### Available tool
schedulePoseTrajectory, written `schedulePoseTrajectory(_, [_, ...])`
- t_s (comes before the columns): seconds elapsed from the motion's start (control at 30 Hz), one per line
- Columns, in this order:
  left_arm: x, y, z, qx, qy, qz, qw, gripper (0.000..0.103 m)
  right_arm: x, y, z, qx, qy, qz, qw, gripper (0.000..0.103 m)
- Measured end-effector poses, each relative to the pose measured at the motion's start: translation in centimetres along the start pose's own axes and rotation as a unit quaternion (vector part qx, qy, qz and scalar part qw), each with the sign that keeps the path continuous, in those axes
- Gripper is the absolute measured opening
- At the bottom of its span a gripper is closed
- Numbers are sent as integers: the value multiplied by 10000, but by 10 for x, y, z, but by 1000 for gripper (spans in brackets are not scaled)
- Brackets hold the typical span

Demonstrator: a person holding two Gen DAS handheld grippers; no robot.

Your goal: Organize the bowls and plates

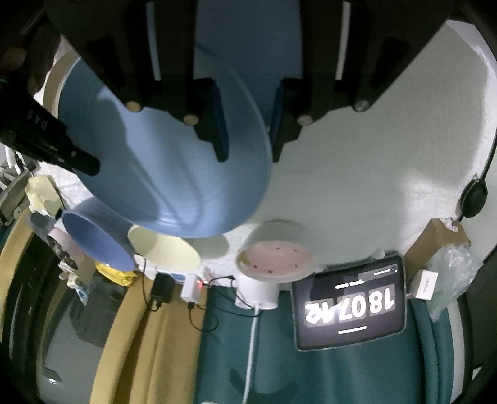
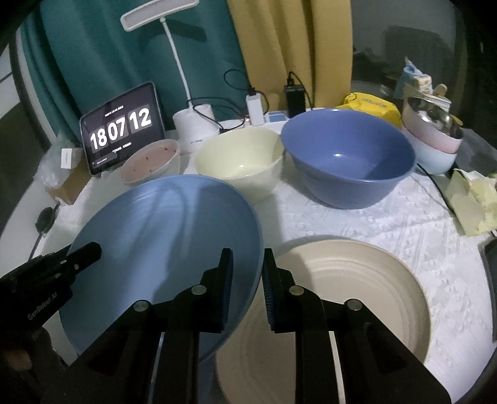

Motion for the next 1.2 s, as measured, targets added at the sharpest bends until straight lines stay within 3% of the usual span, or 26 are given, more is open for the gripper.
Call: schedulePoseTrajectory(1.2, [6, 29, 114, -764, 252, -271, 9964, 27, 45, 33, 109, -695, 247, 176, 9971, 20])
Point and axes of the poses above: each gripper's, at about its wrist camera, not at the fingertips, and x roughly against the way its jaws point, z to its right, y to its underside, the point moved 4 cm from there along -x, roughly the way its jaws point, and after that the axes turned 5 degrees about z, right-handed, at the moved point
